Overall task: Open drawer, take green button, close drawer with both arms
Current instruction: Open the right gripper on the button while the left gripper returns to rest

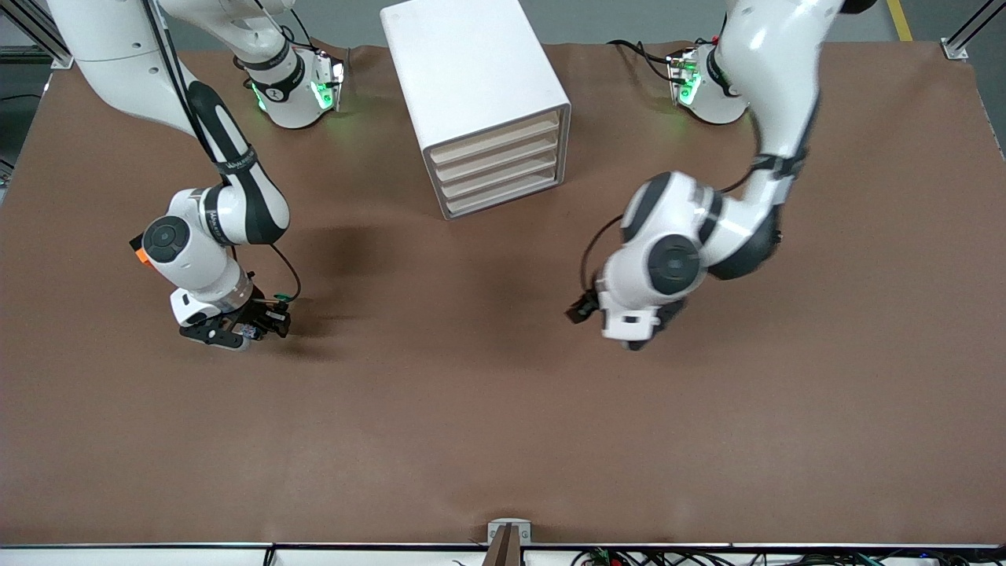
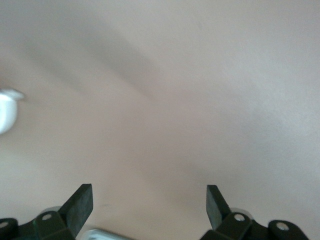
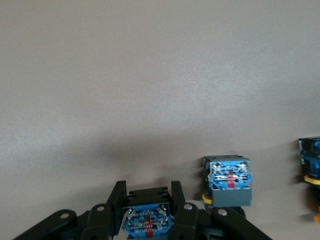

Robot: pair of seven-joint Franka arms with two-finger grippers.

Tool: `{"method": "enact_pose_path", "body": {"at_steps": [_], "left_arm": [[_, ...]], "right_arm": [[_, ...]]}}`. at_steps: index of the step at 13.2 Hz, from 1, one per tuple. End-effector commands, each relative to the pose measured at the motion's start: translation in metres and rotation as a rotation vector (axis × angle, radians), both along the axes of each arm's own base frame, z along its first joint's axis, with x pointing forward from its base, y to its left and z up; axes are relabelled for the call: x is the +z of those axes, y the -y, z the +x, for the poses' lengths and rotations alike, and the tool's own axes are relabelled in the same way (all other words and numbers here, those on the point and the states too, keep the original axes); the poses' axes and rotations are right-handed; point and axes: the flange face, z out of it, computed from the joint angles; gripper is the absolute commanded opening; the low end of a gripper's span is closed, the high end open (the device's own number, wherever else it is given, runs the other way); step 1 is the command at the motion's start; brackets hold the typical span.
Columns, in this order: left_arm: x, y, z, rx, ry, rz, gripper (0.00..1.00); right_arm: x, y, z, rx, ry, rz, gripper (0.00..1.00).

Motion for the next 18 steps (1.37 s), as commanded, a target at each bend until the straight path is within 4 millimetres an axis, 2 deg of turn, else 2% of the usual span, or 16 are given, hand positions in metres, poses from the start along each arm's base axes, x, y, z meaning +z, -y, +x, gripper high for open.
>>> {"method": "enact_pose_path", "body": {"at_steps": [1,4,6,9,12,14,16,17,18], "left_arm": [[0.049,-0.055,-0.015,-0.193,-0.058,-0.012,1.0],[0.119,-0.114,-0.036,-0.401,-0.037,0.004,1.0],[0.159,-0.145,-0.064,-0.537,0.018,-0.02,1.0],[0.184,-0.206,-0.098,-0.654,0.056,-0.027,1.0],[0.204,-0.273,-0.101,-0.749,0.124,-0.07,1.0],[0.226,-0.29,-0.1,-0.739,0.197,-0.048,1.0],[0.255,-0.293,-0.09,-0.734,0.254,-0.025,1.0],[0.259,-0.293,-0.083,-0.731,0.263,-0.021,1.0],[0.264,-0.293,-0.077,-0.728,0.272,-0.018,1.0]], "right_arm": [[-0.004,-0.019,0.012,-0.04,0.01,0.012,0.0],[-0.011,-0.029,0.016,-0.048,0.008,0.015,0.0],[-0.014,-0.029,0.016,-0.048,0.004,0.014,0.0],[-0.017,-0.028,0.017,-0.067,0.0,0.015,0.0],[-0.021,-0.027,0.018,-0.069,-0.007,0.014,0.0],[-0.026,-0.027,0.017,-0.07,-0.01,0.013,0.0],[-0.027,-0.024,0.017,-0.075,-0.012,0.013,0.0],[-0.028,-0.023,0.017,-0.076,-0.013,0.013,0.0],[-0.027,-0.023,0.018,-0.074,-0.013,0.012,0.53]]}}
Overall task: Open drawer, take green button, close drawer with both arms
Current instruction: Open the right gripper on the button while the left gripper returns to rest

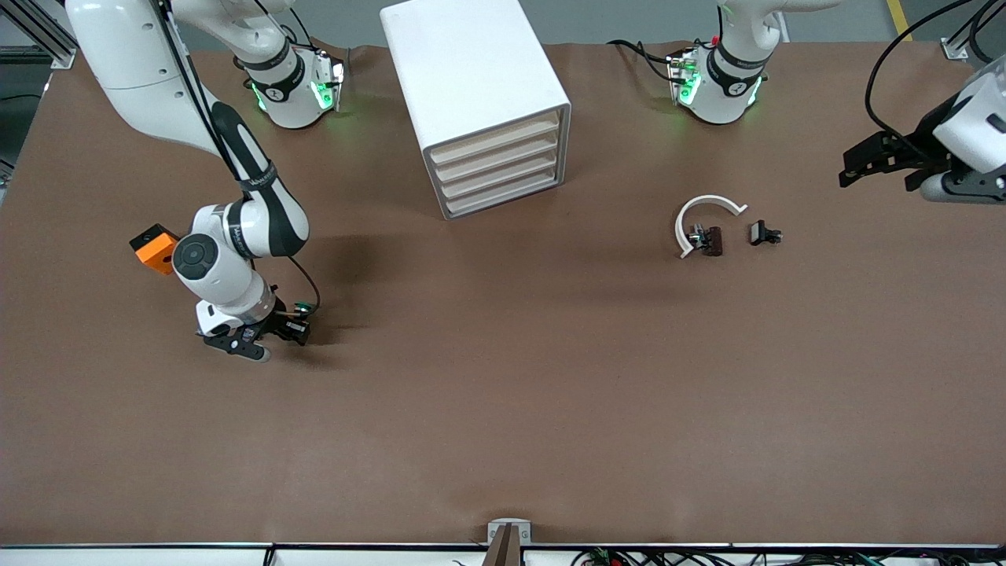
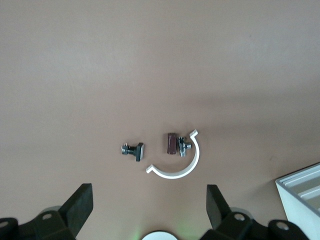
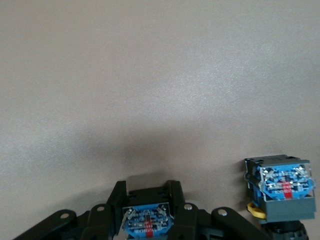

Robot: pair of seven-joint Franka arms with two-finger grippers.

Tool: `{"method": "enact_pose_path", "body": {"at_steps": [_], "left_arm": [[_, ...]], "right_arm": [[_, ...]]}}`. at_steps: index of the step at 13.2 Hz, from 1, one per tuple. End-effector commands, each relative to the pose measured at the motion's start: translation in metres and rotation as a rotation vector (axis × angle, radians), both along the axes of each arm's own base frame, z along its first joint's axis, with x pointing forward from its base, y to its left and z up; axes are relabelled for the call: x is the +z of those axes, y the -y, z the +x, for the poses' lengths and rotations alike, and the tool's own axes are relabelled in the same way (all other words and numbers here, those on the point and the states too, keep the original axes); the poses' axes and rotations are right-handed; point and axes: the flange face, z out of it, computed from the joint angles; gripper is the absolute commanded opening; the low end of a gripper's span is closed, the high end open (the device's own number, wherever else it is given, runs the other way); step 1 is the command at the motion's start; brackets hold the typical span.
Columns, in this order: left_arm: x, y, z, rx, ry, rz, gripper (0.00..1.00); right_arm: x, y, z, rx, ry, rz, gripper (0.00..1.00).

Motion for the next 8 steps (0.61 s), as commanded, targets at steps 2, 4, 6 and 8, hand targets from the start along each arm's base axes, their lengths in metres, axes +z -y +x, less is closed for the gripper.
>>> {"method": "enact_pose_path", "body": {"at_steps": [2,4,6,8], "left_arm": [[0.017,0.003,0.015,-0.002,0.035,0.015,1.0],[0.017,0.003,0.015,-0.001,0.028,0.015,1.0],[0.023,0.002,0.012,-0.004,0.022,0.015,1.0],[0.022,0.005,0.01,-0.008,0.009,0.014,1.0]], "right_arm": [[-0.002,0.005,0.007,-0.016,0.009,0.003,1.0],[0.001,0.007,0.01,-0.016,0.011,0.002,1.0],[0.009,0.012,0.014,-0.022,0.008,0.003,1.0],[0.018,0.014,0.017,-0.019,-0.013,-0.001,1.0]]}}
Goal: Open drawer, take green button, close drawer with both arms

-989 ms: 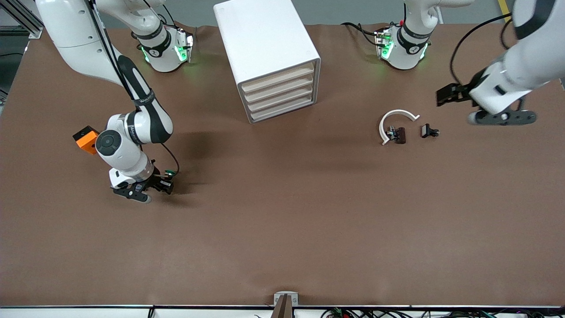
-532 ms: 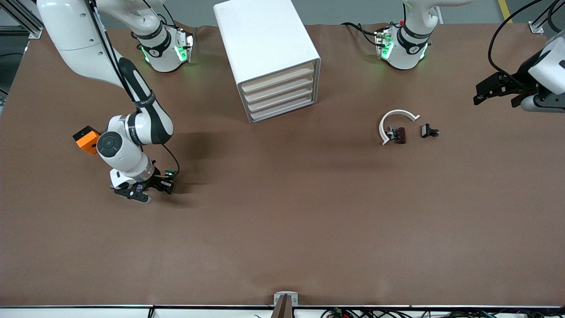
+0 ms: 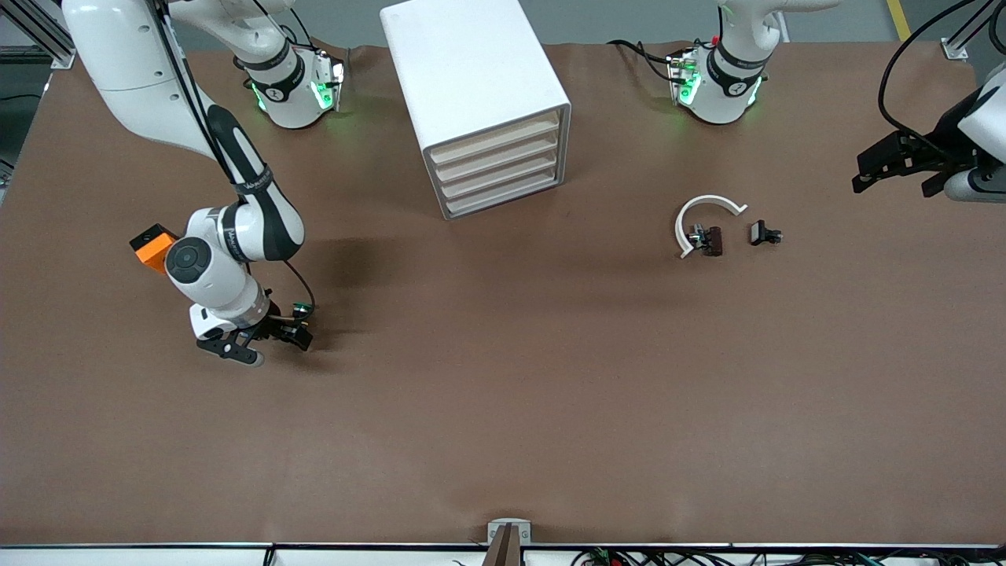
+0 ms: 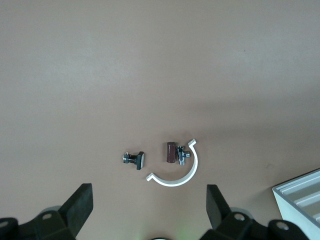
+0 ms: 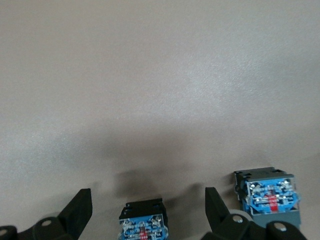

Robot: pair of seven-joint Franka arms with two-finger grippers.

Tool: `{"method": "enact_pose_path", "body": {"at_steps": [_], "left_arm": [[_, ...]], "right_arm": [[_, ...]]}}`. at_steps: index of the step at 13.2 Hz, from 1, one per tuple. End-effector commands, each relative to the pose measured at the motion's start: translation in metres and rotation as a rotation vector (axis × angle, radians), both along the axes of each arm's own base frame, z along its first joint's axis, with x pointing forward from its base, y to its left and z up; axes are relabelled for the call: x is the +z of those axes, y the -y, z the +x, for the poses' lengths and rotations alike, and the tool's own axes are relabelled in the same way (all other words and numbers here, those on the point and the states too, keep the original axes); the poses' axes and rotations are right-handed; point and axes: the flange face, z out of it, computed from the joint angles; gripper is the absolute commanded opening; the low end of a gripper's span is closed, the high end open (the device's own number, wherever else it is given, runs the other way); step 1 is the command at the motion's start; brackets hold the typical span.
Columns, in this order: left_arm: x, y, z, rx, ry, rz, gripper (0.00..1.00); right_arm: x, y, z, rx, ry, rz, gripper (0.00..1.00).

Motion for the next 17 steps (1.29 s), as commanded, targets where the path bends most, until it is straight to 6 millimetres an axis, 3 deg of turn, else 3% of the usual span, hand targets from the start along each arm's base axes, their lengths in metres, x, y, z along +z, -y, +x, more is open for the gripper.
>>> {"method": "enact_pose_path", "body": {"at_steps": [1,6,10,13,16,17], "left_arm": [[0.008,0.003,0.0,-0.01,-0.007,0.014,1.0],[0.009,0.005,0.0,-0.017,-0.005,0.014,1.0],[0.015,0.008,0.0,-0.017,0.007,0.007,1.0],[0.015,0.009,0.0,-0.014,0.007,0.007,1.0],[0.015,0.008,-0.001,-0.014,0.001,0.013,1.0],[0.015,0.008,-0.001,-0.014,-0.001,0.013,1.0]], "right_arm": [[0.02,0.005,0.007,-0.001,-0.024,-0.001,1.0],[0.081,0.035,0.01,0.057,-0.106,-0.006,1.0],[0.144,0.058,-0.002,0.052,-0.173,0.002,1.0],[0.217,0.067,-0.019,0.127,-0.211,0.008,1.0],[0.301,0.103,-0.02,0.149,-0.306,0.032,1.0],[0.317,0.108,-0.021,0.143,-0.318,0.035,1.0]]}}
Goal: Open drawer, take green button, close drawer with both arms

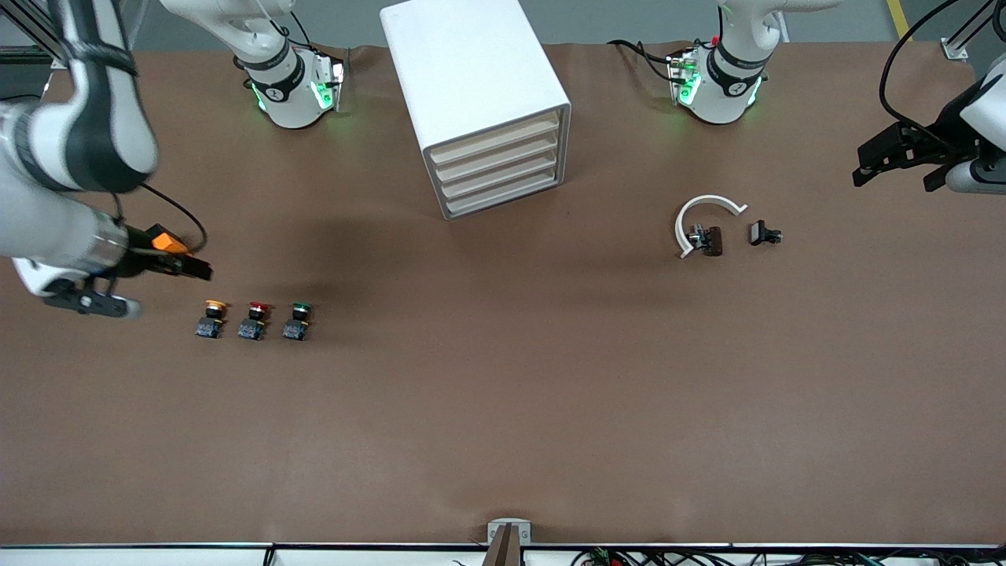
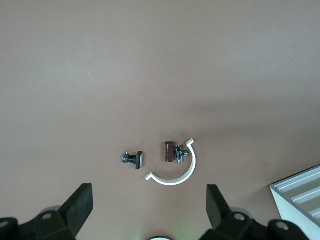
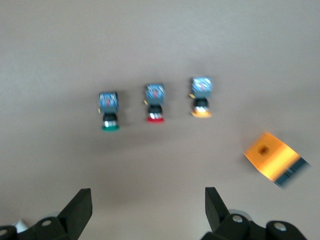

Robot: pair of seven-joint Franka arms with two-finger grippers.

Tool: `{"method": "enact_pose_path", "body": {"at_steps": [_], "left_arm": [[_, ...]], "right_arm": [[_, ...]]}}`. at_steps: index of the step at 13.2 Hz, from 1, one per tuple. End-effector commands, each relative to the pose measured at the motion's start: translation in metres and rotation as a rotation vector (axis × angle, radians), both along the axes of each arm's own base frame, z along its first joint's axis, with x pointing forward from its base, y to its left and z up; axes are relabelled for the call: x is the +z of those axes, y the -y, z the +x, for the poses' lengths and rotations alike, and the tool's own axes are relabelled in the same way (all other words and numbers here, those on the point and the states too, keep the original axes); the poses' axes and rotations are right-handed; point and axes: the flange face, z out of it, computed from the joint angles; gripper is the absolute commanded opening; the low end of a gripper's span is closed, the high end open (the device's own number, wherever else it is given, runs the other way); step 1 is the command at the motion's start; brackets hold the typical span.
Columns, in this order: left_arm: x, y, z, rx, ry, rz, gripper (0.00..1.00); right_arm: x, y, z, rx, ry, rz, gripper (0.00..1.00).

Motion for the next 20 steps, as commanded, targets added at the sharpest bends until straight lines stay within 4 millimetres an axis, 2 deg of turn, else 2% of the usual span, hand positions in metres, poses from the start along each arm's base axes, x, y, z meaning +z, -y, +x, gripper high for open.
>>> {"method": "enact_pose_path", "body": {"at_steps": [1,2,6,10,12,14,16,20], "left_arm": [[0.006,0.004,0.0,-0.005,-0.008,0.014,1.0],[0.006,0.003,0.0,-0.004,-0.008,0.014,1.0],[0.005,0.002,0.0,-0.001,-0.01,0.013,1.0],[0.004,0.002,0.0,0.001,-0.011,0.013,1.0],[0.003,0.002,0.001,0.001,-0.013,0.013,1.0],[0.002,0.001,0.002,0.002,-0.014,0.013,1.0],[0.001,0.002,0.002,0.001,-0.017,0.013,1.0],[0.001,0.001,0.002,0.002,-0.017,0.013,1.0]], "right_arm": [[0.047,0.022,0.003,0.007,-0.022,0.004,1.0],[0.063,0.025,0.003,0.035,-0.013,0.01,1.0],[0.098,0.038,0.002,0.034,0.006,0.004,1.0],[0.149,0.054,-0.001,0.008,0.074,-0.018,1.0],[0.154,0.047,0.0,0.012,0.087,-0.003,1.0],[0.165,0.041,-0.014,-0.018,0.055,-0.001,1.0],[0.185,0.038,-0.033,-0.072,0.07,-0.002,1.0],[0.197,0.031,-0.071,-0.061,0.075,0.0,1.0]]}}
